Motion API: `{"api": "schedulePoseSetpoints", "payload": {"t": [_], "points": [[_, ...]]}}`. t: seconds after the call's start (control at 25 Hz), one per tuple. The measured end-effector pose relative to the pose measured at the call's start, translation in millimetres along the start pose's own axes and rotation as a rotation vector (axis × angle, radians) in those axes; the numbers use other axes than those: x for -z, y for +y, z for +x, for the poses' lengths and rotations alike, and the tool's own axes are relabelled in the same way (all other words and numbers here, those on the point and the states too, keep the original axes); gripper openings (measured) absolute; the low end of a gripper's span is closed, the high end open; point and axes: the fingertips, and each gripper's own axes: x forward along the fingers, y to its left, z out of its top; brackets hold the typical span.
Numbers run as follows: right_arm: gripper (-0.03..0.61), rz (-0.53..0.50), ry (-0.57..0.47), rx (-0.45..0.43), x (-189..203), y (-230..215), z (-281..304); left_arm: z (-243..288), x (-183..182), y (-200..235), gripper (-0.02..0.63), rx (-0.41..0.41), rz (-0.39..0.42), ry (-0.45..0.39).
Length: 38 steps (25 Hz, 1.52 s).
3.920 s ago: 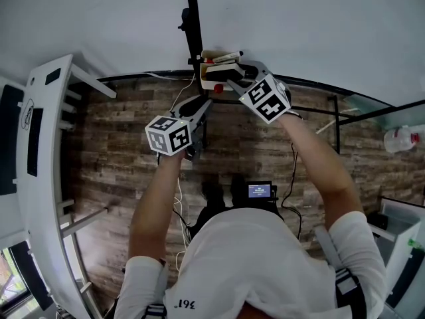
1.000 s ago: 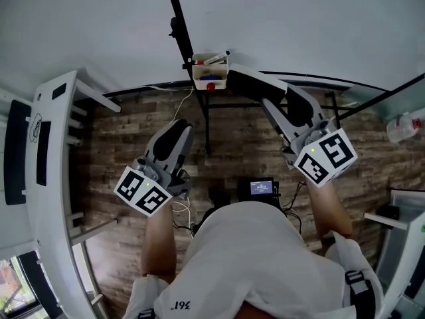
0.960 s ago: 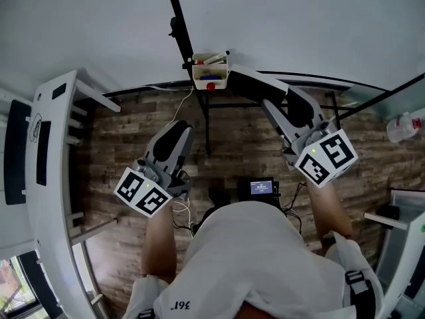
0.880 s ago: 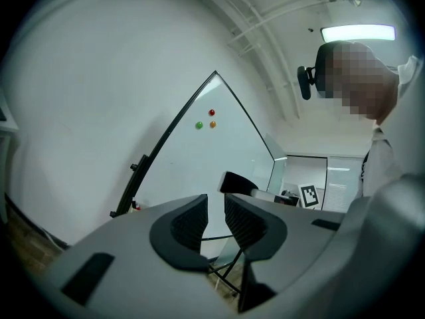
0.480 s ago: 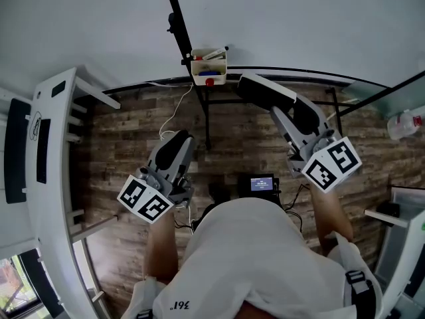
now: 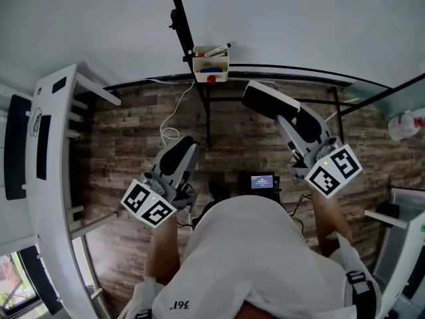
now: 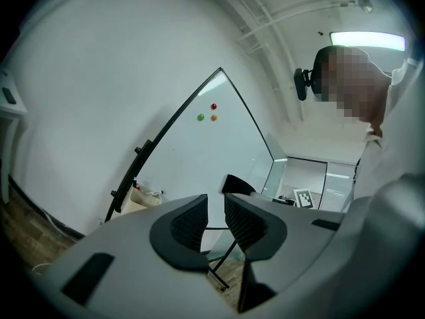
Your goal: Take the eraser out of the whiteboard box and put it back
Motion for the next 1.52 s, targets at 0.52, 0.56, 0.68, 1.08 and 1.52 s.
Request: {"api": "schedulePoseSetpoints", "payload": {"t": [0.52,0.56,0.68,1.08,1.52], "points": [[0.207,0.073,0.038,-0.021,23,6,-10,-11,15,-2,0.083,-0.005,-0.038,0.018],[0.207,0.078,0.039,-0.023,24,7,-10,-12,17,-1,0.083,-0.007,-0.042,0.022],[0.207,0.089,0.04,-0.03,26,9,-11,-15,20,-1,0.083,-0.008,-0.049,0.028],[0.207,0.097,0.049,-0.028,29,6,-6,-13,23,5,0.083,-0.013,-0.063,0.035],[0.207,0.048,0.051,-0.012,16,-5,9,-2,21,14,0.083,-0.008,-0.05,0.037]]}}
